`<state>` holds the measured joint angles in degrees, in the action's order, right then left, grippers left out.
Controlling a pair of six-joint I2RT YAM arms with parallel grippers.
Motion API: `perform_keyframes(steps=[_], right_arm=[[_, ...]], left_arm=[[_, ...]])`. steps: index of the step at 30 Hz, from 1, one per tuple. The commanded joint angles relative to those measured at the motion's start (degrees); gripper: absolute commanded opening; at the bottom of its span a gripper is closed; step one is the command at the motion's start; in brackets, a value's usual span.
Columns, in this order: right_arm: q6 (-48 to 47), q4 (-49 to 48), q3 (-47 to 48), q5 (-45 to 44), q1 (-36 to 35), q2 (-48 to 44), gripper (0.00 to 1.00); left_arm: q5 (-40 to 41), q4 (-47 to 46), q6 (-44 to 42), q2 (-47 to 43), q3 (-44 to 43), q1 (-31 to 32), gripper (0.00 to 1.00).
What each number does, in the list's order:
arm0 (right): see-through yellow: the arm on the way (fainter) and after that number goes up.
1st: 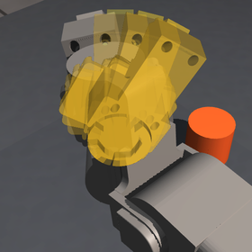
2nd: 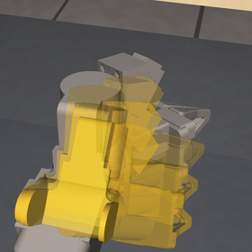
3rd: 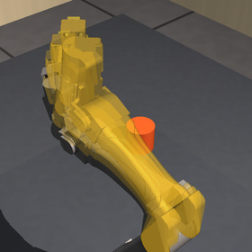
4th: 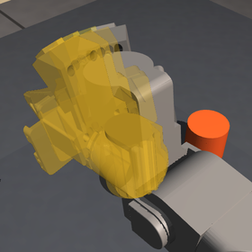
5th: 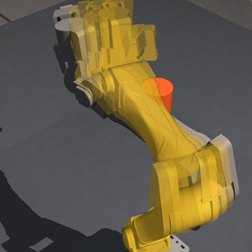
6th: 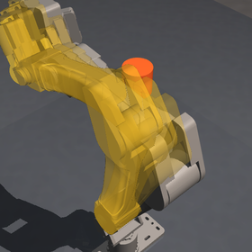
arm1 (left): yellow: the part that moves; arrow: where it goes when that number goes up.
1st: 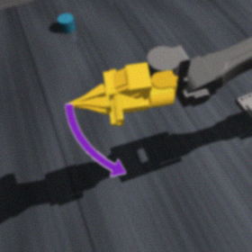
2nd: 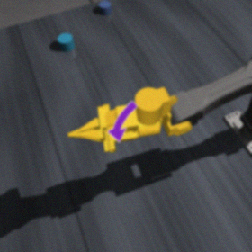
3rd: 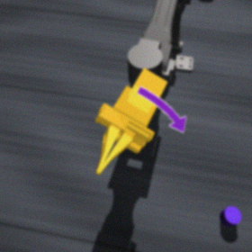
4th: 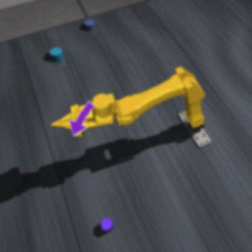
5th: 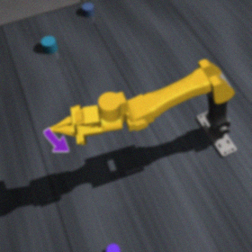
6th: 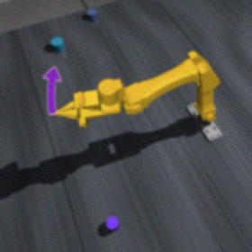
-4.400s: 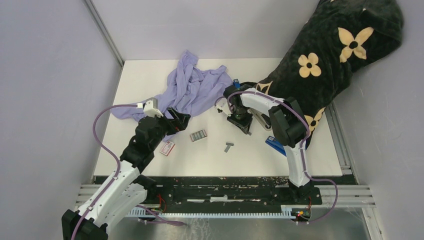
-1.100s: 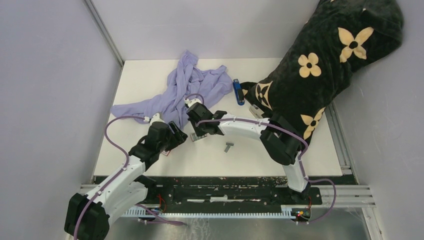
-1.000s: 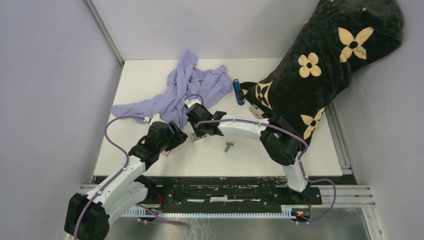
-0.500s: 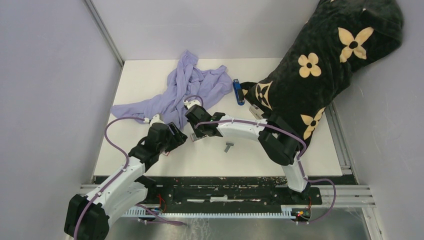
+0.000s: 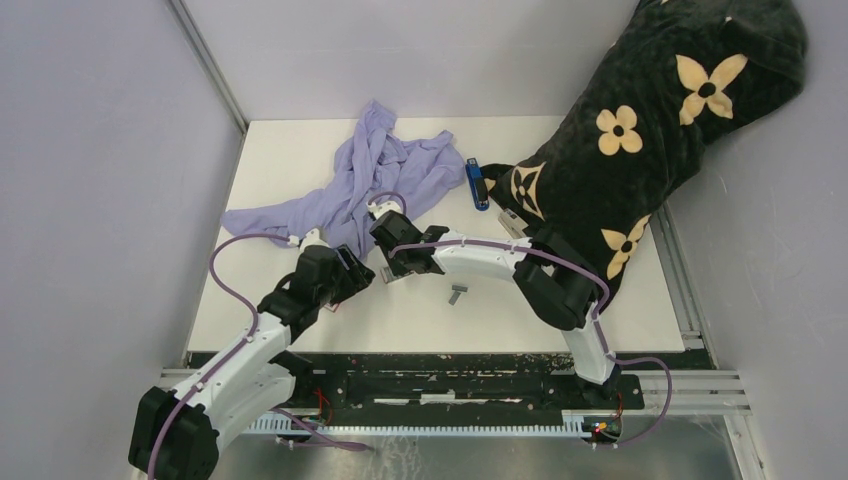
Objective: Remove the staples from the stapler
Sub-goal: Place the staple in the staple box.
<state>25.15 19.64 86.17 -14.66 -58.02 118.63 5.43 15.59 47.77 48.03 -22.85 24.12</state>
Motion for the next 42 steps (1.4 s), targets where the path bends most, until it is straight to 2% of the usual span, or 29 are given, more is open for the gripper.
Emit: perform_keyframes(steps=[1,16,42], right_arm=[[0.1,-1.9,2.3,-0.8,-0.2,0.9,0.12],[0.5,-2.0,2.1,0.8,-0.2,-0.1,0.12],[-2.0,-1.4,3.2,-1.7,-0.2,-2.1,0.11]], left_arm=[[-0.2,-2.7,1.8,0.0,-0.3,-0.1,0.70],[-0.2,-2.9,1.6,0.5,-0.7,-0.2,0.70],[-0.9,-3.2,1.3,1.6,-1.4,-0.1,0.70]])
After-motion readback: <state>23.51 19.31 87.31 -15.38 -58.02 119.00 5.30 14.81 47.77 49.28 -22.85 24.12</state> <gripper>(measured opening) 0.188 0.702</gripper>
